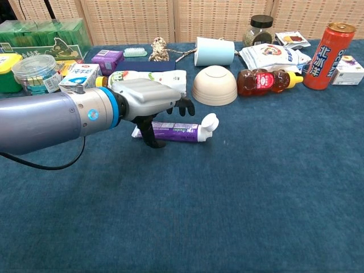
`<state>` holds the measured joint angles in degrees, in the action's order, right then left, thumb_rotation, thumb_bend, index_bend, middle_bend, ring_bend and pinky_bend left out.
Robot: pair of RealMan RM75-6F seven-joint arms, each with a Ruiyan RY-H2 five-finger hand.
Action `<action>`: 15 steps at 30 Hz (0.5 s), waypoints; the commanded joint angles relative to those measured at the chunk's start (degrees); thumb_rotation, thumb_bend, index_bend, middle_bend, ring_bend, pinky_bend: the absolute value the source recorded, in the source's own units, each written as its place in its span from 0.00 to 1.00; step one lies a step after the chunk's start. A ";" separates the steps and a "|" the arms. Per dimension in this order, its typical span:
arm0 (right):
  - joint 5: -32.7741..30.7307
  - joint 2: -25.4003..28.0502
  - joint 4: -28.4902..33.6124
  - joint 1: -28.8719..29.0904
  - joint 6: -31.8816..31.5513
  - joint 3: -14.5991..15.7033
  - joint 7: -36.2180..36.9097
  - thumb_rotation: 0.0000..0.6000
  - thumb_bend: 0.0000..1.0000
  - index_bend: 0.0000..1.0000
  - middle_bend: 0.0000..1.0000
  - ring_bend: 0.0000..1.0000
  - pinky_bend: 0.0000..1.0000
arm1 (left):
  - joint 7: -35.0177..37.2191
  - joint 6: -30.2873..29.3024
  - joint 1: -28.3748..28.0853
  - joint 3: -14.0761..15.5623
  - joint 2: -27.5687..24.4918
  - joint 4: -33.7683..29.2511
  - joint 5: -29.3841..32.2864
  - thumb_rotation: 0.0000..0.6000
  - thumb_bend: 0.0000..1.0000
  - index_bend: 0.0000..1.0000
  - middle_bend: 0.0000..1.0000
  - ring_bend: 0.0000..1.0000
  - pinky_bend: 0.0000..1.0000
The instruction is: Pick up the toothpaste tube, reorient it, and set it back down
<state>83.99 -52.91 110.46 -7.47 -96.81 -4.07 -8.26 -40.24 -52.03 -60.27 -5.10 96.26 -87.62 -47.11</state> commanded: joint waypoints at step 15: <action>-0.30 0.20 -0.03 -0.48 -0.25 0.08 0.23 1.00 0.00 0.00 0.00 0.00 0.00 | -0.24 0.02 -1.51 -1.82 5.17 4.44 1.74 1.00 0.28 0.30 0.25 0.31 0.30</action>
<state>83.69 -52.70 110.44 -7.95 -97.07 -3.98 -8.03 -40.47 -51.97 -61.80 -6.95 101.40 -83.21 -45.40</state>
